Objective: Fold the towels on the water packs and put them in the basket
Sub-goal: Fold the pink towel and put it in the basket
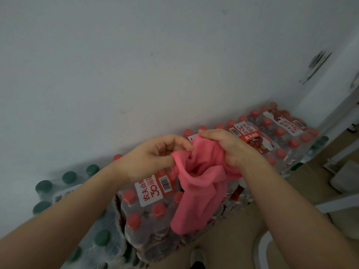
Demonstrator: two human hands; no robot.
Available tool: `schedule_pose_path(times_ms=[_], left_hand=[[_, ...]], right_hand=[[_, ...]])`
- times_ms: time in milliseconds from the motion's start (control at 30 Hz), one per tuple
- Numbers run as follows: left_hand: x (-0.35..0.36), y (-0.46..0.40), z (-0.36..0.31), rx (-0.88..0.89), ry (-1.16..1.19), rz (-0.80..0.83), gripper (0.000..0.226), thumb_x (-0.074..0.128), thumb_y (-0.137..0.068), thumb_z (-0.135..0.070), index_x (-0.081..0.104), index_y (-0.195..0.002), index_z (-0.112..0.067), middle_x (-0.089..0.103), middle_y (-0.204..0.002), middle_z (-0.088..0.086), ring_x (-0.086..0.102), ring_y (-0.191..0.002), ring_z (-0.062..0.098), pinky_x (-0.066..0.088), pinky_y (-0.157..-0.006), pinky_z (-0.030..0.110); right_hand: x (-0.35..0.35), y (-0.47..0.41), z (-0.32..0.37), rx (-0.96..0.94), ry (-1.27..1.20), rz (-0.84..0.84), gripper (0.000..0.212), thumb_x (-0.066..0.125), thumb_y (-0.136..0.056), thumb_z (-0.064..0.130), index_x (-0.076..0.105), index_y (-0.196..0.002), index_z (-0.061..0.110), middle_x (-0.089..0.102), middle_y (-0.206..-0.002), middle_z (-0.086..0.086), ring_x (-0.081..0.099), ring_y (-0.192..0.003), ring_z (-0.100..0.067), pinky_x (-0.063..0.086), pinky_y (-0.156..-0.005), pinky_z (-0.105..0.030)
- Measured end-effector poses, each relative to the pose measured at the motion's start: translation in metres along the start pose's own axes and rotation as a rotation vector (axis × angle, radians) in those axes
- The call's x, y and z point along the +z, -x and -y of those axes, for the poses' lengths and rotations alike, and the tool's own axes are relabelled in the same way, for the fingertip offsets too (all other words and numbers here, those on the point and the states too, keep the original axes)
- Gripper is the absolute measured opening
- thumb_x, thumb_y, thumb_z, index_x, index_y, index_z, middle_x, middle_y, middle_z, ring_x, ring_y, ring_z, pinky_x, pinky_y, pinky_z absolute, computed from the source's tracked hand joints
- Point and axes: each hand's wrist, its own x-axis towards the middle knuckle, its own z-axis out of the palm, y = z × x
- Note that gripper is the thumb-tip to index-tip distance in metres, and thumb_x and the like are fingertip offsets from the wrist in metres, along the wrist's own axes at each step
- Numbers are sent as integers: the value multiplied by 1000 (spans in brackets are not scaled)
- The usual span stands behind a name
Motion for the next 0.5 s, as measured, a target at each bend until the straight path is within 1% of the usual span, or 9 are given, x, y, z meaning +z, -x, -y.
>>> schedule_pose_path(times_ms=[33,100,167,200,267,333,367,433,500], left_hand=[[1,-1,-2,17,26,-73,28,54,-83,4,67,-83,-20,63,-81,14,62,-66,20,54,-63,23],[3,-1,-7,61,16,-159,28,56,-83,4,68,-74,-20,60,-76,19,57,-64,26,51,-59,27],[5,2,-12,100,-22,-179,20,59,-78,-2,69,-71,-18,64,-74,9,60,-65,21,51,-61,24],[5,5,-14,111,-51,-184,17,60,-78,-4,69,-72,-17,65,-76,3,62,-67,16,51,-63,21],[4,11,-17,108,-130,-195,17,56,-87,-6,67,-78,-14,66,-78,-4,63,-70,10,51,-66,18],[2,14,-18,112,-327,-241,18,51,-92,-10,67,-83,-16,68,-75,-6,63,-68,6,49,-66,17],[1,15,-17,108,-427,-268,17,53,-92,-13,67,-85,-18,68,-76,-5,62,-68,5,49,-66,17],[1,16,-13,51,-504,-311,9,58,-89,-18,65,-85,-22,69,-77,1,62,-64,9,51,-63,24],[6,16,-8,-57,-461,-332,5,61,-86,-23,59,-82,-24,65,-68,8,59,-55,19,54,-54,35]], right_hand=[[3,1,2,-70,-21,3,15,55,-86,11,67,-78,6,71,-65,-4,66,-59,-13,54,-62,-22],[8,3,5,-158,-110,45,29,46,-90,0,70,-76,7,71,-63,-1,66,-58,-8,52,-56,-17],[14,7,10,-197,-126,39,38,40,-92,-2,71,-71,9,70,-62,-1,66,-58,-8,53,-56,-17],[16,7,13,-209,-126,14,34,39,-92,-1,67,-75,8,69,-64,-3,66,-61,-10,54,-60,-19],[20,4,19,-207,-117,-107,21,40,-89,5,59,-79,7,61,-71,-9,60,-69,-18,51,-68,-27],[23,3,24,-178,-53,-289,14,43,-81,10,53,-71,12,48,-71,-10,47,-68,-20,39,-61,-30],[26,4,25,-162,-26,-329,17,42,-80,9,52,-68,12,47,-70,-10,45,-66,-20,37,-60,-30],[32,6,23,-143,-34,-297,21,40,-84,6,56,-70,8,53,-74,-16,52,-70,-24,44,-64,-30],[42,11,19,-163,-39,-197,18,48,-88,7,59,-73,6,63,-71,-14,61,-67,-21,50,-62,-27]])
